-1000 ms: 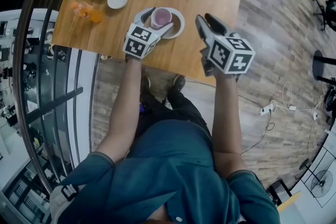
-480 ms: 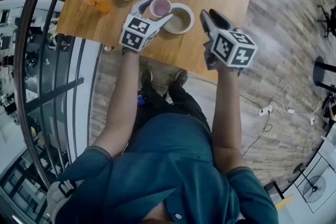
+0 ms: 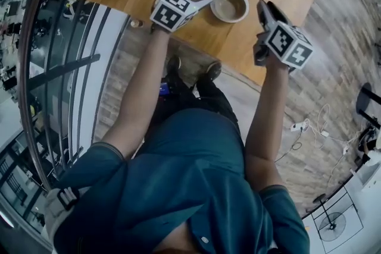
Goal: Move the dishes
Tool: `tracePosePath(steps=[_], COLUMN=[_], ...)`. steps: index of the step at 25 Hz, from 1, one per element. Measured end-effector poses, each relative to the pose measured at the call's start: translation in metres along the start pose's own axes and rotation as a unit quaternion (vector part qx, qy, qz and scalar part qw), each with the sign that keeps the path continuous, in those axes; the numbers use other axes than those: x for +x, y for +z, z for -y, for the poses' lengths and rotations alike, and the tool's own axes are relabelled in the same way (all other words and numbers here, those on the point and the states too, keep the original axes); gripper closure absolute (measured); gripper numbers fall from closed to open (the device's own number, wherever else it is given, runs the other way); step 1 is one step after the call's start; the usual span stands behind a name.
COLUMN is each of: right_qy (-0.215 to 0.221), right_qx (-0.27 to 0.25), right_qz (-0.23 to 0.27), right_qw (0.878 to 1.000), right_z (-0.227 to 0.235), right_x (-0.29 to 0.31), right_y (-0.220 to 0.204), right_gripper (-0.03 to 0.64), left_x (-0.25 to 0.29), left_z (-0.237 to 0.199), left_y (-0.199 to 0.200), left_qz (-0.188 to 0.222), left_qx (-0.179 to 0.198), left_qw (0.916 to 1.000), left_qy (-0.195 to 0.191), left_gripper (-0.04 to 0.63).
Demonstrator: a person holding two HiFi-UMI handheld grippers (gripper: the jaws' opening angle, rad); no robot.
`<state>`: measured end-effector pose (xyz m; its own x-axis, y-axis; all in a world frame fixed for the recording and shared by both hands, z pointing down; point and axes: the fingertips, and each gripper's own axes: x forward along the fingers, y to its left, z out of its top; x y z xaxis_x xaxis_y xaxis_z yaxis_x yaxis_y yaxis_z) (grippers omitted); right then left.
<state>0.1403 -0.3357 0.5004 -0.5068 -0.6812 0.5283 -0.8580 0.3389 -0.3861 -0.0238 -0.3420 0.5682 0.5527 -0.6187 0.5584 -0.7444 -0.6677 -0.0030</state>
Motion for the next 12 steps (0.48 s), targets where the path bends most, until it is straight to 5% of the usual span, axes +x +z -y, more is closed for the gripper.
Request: tracePosePath(steps=[12], right_qy=[-0.017], right_qx=[0.013], right_qz=[-0.034], right_qw=[0.999], right_z=[0.002], right_x=[0.036], right_y=[-0.023], right_gripper=[0.517], left_x=[-0.007], left_z=[-0.033], left_y=[-0.054], left_qz=[-0.039], left_qx=[-0.020], left_qw=[0.9990], left_qy=[0.007], left_gripper=[0.245])
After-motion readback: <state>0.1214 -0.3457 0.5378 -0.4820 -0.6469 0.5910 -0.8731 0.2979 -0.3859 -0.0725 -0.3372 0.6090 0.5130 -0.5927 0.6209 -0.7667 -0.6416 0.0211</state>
